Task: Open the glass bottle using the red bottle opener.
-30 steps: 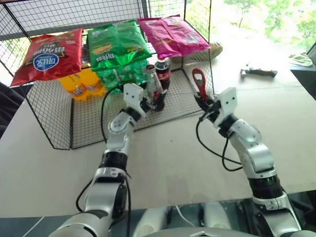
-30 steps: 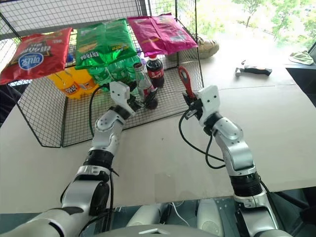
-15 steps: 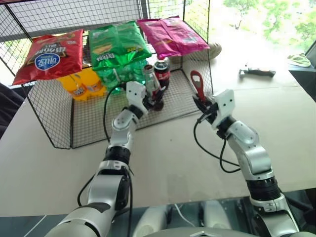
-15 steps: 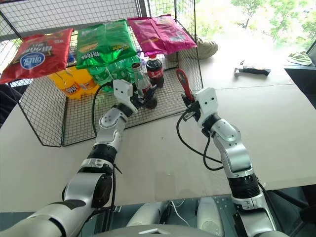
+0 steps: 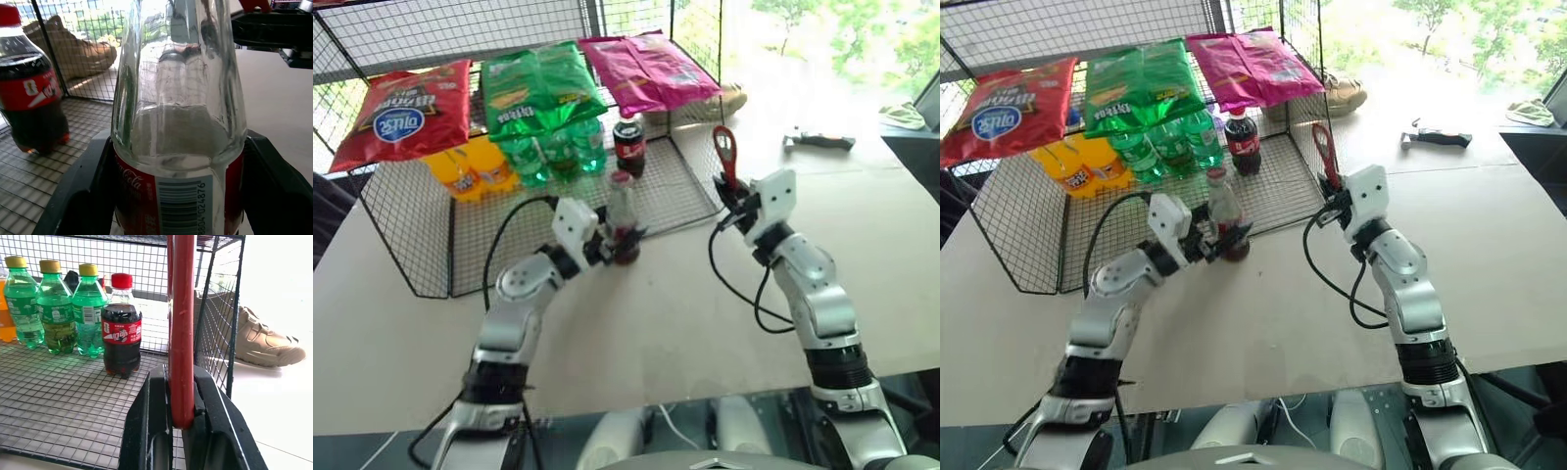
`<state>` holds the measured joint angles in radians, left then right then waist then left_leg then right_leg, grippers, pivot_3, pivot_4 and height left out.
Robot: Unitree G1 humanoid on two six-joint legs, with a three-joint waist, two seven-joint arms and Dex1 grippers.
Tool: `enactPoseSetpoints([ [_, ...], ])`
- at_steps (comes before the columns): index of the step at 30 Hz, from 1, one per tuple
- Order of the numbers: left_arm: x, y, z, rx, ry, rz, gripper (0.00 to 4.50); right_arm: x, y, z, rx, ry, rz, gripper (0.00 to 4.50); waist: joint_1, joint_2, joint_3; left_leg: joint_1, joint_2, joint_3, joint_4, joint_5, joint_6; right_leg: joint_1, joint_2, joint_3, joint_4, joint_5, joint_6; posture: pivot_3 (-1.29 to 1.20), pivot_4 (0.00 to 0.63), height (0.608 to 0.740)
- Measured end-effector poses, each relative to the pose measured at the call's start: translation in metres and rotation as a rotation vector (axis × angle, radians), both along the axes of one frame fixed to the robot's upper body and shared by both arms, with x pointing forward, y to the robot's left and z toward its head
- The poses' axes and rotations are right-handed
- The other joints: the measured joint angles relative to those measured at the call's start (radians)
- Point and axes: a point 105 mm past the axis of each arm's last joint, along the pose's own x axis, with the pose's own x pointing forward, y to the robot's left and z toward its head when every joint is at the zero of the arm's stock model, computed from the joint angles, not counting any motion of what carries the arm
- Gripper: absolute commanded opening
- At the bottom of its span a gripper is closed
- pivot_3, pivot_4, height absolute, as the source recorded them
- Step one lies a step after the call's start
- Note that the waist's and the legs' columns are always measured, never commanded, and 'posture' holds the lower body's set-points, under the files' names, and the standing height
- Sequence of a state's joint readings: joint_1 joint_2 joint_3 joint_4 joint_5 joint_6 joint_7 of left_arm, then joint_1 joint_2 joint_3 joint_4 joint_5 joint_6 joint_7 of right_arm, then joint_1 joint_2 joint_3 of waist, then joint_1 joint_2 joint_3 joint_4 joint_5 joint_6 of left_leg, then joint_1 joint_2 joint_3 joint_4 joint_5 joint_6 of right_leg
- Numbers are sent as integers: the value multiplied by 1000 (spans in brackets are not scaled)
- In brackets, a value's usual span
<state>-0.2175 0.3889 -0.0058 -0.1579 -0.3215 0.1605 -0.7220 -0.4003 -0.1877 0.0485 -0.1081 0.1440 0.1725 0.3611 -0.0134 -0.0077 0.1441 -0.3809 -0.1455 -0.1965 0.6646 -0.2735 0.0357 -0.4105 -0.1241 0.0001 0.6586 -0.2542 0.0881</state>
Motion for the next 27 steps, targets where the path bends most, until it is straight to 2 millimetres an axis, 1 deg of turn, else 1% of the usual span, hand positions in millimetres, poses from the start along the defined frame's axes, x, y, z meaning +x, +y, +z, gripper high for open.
enactPoseSetpoints([
  [2, -5, -1, -2, -6, 5, -5, 2663, 0, 2, 1, 3, -5, 4, 0, 2, 0, 0, 0, 0, 0, 0, 0, 0, 0, 0, 0, 0, 0, -1, 0, 150, 740],
  [8, -8, 0, -3, -35, 0, 7, 2663, 1, 3, 1, 6, -5, 6, 0, 2, 0, 0, 0, 0, 1, 0, 0, 0, 0, 0, 0, -1, 1, -1, 0, 150, 740],
  [9, -8, 0, -3, -39, -2, 9, 3680, 2, 3, 1, 6, -5, 7, 0, 2, 0, 0, 0, 0, 1, -1, 0, 0, 0, 0, 0, -1, 1, -1, 0, 150, 740],
  [10, -9, -1, -4, -46, 0, 6, 4142, 2, 3, 0, 6, -2, 6, 0, 2, 0, 0, 0, 0, 1, -1, 0, 0, 0, 0, 1, -2, 1, -1, 0, 150, 740],
  [11, -10, -2, -5, -52, 2, 5, 4420, 2, 3, 0, 5, 0, 7, 0, 1, 0, 0, 0, 0, 1, -1, 0, 0, 0, 0, 1, -1, 1, -1, 0, 150, 740],
  [17, -12, -3, 1, -67, -35, 0, 4420, 4, 3, 0, 5, -1, 8, 0, 1, 0, 0, 1, 1, 2, -1, 0, 0, 0, 1, 1, -1, 1, -1, 0, 150, 740],
  [21, -23, -7, 17, -113, -97, -37, 4420, 4, 4, -1, 7, 1, 9, 0, 0, 0, 0, 0, 1, 2, -1, 0, 0, -1, 1, 3, -1, 1, -1, 0, 150, 740],
  [27, -24, -1, 27, -128, -152, -14, 4420, 5, 4, -3, 7, 7, 7, 0, 1, 0, 0, 1, 1, 3, -1, 0, 0, -1, 1, 3, -1, 1, -1, 0, 150, 740],
])
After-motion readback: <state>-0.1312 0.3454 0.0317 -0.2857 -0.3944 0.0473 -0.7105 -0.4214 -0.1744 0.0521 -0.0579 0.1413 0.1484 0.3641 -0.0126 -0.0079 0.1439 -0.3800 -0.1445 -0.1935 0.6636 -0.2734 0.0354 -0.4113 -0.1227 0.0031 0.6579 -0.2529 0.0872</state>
